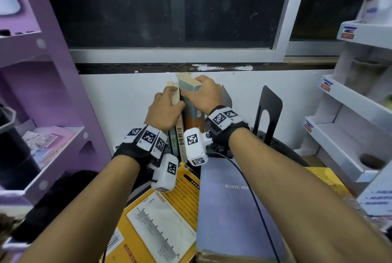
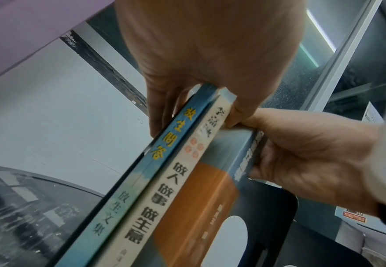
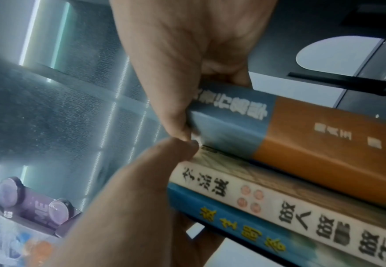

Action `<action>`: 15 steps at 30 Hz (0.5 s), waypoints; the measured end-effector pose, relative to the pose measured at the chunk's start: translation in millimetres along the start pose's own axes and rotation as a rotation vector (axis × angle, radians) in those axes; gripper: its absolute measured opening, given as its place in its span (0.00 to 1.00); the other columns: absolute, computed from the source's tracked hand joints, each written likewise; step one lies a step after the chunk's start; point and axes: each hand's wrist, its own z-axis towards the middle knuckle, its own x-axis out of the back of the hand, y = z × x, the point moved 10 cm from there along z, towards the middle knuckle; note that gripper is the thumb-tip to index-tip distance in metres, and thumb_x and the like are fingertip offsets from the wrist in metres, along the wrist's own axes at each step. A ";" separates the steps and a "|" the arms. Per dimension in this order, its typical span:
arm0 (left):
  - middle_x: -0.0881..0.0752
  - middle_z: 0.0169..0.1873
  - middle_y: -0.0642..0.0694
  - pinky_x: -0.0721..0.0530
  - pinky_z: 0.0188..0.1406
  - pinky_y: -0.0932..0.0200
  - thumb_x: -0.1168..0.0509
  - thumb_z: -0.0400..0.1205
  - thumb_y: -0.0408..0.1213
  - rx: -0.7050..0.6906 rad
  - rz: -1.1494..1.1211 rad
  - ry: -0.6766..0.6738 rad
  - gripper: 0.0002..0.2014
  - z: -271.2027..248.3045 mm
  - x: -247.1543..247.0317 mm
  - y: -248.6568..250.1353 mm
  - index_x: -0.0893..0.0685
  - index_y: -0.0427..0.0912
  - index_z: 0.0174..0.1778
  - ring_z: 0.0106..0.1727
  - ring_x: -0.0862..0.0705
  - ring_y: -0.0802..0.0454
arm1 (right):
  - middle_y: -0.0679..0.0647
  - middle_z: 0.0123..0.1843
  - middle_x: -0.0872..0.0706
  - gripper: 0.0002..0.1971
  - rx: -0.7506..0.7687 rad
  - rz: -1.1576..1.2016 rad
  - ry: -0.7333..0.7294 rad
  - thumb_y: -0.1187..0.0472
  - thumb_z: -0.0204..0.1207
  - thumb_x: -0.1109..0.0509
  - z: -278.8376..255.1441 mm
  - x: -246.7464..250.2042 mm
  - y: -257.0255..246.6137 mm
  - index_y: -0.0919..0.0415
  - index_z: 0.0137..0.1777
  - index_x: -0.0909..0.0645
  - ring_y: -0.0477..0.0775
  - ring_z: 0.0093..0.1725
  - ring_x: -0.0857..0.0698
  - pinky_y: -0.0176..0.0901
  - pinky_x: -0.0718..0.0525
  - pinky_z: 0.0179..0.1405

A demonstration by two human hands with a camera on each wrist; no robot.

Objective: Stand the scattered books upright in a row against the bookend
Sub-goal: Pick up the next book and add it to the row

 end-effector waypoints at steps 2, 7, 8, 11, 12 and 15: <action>0.22 0.65 0.37 0.24 0.58 0.48 0.41 0.81 0.50 -0.023 0.015 0.014 0.25 -1.3 4.2 0.5 0.30 0.46 0.73 0.62 0.21 0.39 | 0.56 0.63 0.17 0.34 0.013 -0.032 -0.080 0.49 0.67 0.21 -0.8 -5.8 0.3 0.55 0.73 0.26 0.54 0.56 0.19 0.37 0.23 0.47; 0.17 0.57 0.44 0.23 0.52 0.53 0.38 0.83 0.52 -0.077 0.000 -0.011 0.22 -6.1 12.0 1.4 0.26 0.46 0.71 0.55 0.20 0.46 | 0.56 0.68 0.21 0.37 -0.004 0.003 -0.239 0.46 0.71 0.25 -6.3 -11.5 4.0 0.51 0.78 0.34 0.55 0.60 0.20 0.38 0.26 0.46; 0.18 0.55 0.46 0.23 0.52 0.53 0.38 0.83 0.53 -0.077 -0.024 -0.024 0.22 -7.2 12.7 0.6 0.26 0.48 0.71 0.53 0.20 0.47 | 0.56 0.69 0.21 0.38 -0.012 0.010 -0.275 0.45 0.72 0.26 -9.0 -13.0 4.1 0.49 0.80 0.36 0.56 0.62 0.20 0.41 0.24 0.49; 0.17 0.55 0.47 0.18 0.56 0.51 0.37 0.81 0.57 -0.066 -0.104 -0.062 0.23 -7.6 12.3 -4.8 0.25 0.55 0.70 0.53 0.18 0.47 | 0.54 0.71 0.23 0.40 -0.021 0.030 -0.386 0.47 0.72 0.27 -17.1 -16.2 1.8 0.43 0.82 0.42 0.57 0.67 0.20 0.51 0.17 0.59; 0.17 0.56 0.47 0.18 0.58 0.49 0.37 0.80 0.59 -0.060 -0.126 -0.081 0.23 -6.8 10.8 -6.9 0.25 0.57 0.70 0.54 0.17 0.46 | 0.52 0.72 0.25 0.41 -0.025 0.030 -0.432 0.49 0.72 0.27 -19.8 -17.5 1.8 0.42 0.83 0.44 0.58 0.67 0.21 0.55 0.16 0.60; 0.16 0.58 0.45 0.18 0.61 0.44 0.38 0.80 0.60 -0.045 -0.176 -0.126 0.22 -4.9 6.0 -12.5 0.26 0.61 0.70 0.56 0.16 0.44 | 0.52 0.68 0.23 0.46 -0.017 0.006 -0.555 0.59 0.72 0.24 -27.2 -21.5 3.9 0.43 0.84 0.48 0.58 0.64 0.18 0.57 0.12 0.54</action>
